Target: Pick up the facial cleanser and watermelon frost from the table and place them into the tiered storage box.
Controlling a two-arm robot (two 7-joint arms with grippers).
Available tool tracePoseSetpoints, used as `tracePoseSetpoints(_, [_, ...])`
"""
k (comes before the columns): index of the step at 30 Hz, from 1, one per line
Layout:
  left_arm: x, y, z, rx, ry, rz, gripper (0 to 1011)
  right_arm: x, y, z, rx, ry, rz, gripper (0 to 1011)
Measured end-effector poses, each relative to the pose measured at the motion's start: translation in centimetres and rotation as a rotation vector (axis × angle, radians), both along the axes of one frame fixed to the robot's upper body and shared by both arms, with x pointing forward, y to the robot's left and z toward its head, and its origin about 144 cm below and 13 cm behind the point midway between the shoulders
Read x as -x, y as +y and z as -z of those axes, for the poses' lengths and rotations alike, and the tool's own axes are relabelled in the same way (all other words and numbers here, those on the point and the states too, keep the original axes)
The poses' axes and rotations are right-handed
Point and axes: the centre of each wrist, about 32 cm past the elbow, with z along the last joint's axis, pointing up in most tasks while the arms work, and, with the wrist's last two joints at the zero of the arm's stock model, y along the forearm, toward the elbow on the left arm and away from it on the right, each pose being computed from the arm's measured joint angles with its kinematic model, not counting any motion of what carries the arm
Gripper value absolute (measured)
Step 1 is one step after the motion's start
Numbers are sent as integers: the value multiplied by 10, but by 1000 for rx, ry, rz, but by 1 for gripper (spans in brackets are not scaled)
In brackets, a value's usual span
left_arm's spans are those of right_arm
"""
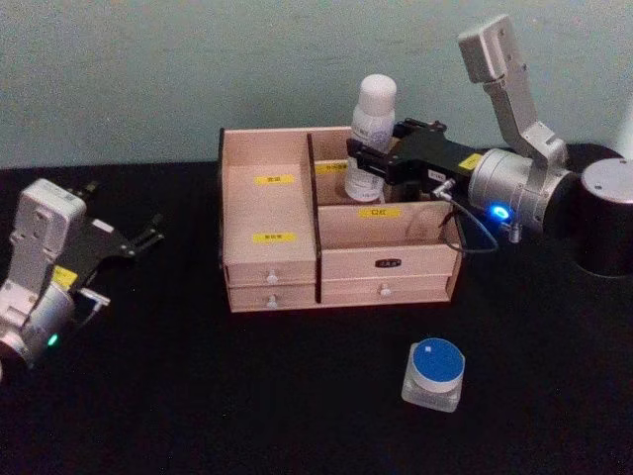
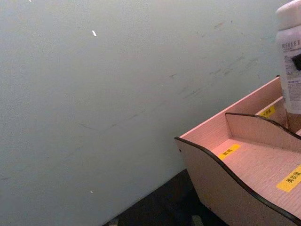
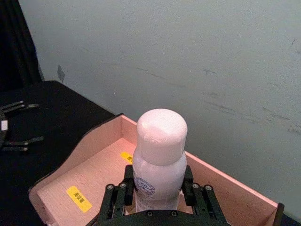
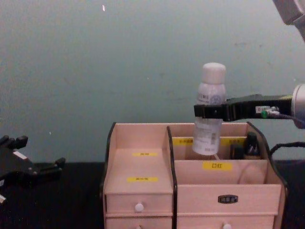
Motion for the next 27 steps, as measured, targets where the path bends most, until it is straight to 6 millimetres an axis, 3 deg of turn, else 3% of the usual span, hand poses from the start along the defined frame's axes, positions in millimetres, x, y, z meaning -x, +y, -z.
tracePoseSetpoints(27, [0, 0, 0, 0, 0, 0, 1001, -22, 12, 17, -4, 19, 0, 597])
